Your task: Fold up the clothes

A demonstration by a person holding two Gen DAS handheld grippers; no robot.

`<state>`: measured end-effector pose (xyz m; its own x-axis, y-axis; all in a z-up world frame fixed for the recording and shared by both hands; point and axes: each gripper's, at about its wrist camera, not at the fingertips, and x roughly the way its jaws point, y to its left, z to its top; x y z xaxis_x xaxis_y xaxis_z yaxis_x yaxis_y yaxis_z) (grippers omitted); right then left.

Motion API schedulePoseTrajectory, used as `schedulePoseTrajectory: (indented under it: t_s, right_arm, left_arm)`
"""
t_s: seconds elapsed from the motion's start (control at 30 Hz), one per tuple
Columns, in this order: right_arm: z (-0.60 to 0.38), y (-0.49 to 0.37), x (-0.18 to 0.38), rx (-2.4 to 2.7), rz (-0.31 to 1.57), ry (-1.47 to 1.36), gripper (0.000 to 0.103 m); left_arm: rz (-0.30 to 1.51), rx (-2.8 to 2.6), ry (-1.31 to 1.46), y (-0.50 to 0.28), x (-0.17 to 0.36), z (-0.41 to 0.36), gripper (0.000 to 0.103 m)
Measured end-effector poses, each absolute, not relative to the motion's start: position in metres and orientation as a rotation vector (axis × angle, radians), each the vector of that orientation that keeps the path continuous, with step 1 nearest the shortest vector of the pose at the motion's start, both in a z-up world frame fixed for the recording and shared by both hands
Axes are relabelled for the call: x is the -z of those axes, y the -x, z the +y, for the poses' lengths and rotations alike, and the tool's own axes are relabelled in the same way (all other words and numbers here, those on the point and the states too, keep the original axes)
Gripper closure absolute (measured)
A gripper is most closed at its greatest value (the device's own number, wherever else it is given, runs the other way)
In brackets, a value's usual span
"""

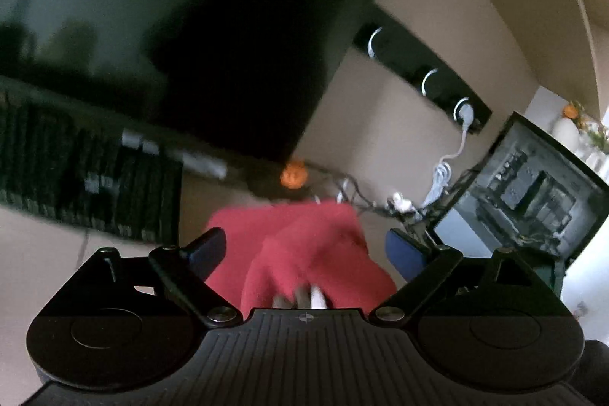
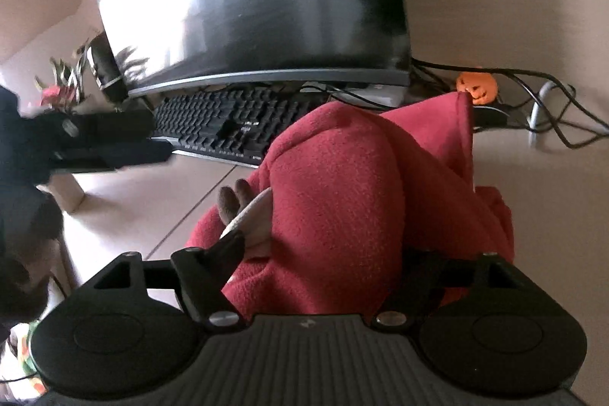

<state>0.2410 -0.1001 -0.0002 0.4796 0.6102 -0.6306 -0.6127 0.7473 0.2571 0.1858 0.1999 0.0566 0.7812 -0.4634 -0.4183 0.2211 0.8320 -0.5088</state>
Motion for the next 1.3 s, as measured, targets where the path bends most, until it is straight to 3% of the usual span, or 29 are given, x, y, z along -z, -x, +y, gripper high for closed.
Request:
schedulePoseTrajectory:
  t_s: [0.1,0.23,0.4,0.47,0.53,0.6,0.7,0.8,1.0,1.07,1.13,1.2,1.3]
  right_arm:
    - [-0.121,-0.234,-0.011,-0.792,0.758,0.004,0.02]
    - [-0.17,-0.224,-0.032,-0.742,0.676,-0.083,0.0]
    - [-0.203,-0.247,-0.002,-0.45,0.726,-0.076,0.001]
    - [-0.208,-0.254,0.014,-0.465,0.774,-0.14,0.009]
    - [-0.212,-0.248,0.012,-0.539,0.758,-0.246,0.027]
    - [-0.21,-0.237,0.0,-0.586,0.691,-0.265,0.029]
    - [-0.201,-0.224,-0.023,-0.68,0.598,-0.244,0.027]
    - [-0.185,-0.227,-0.034,-0.738,0.571,-0.224,0.007]
    - [-0.148,-0.268,-0.003,-0.684,0.648,-0.163,0.005]
    - [-0.148,-0.274,0.014,-0.667,0.701,-0.172,0.01]
    - [-0.156,-0.272,0.022,-0.68,0.732,-0.222,0.032]
    - [-0.169,-0.261,0.018,-0.708,0.713,-0.251,0.046]
    - [-0.173,-0.252,0.008,-0.717,0.677,-0.263,0.054]
  left_arm:
    - [0.63,0.39,0.479,-0.195,-0.038,0.188,0.008]
    - [0.738,0.325,0.462,-0.205,-0.01,0.174,0.009]
    - [0.777,0.275,0.477,-0.206,0.006,0.175,0.009]
    - [0.772,0.267,0.463,-0.203,0.003,0.177,0.009]
    - [0.767,0.266,0.444,-0.201,-0.002,0.177,0.008]
    - [0.768,0.267,0.43,-0.199,-0.004,0.176,0.008]
    - [0.762,0.279,0.413,-0.196,-0.007,0.174,0.008]
    - [0.76,0.286,0.404,-0.195,-0.006,0.172,0.008]
    - [0.751,0.31,0.436,-0.194,0.003,0.174,0.006]
    - [0.752,0.314,0.459,-0.196,0.009,0.176,0.006]
    - [0.742,0.305,0.48,-0.196,0.012,0.177,0.006]
    - [0.721,0.302,0.511,-0.194,0.011,0.177,0.006]
    - [0.684,0.345,0.558,-0.189,0.003,0.174,0.006]
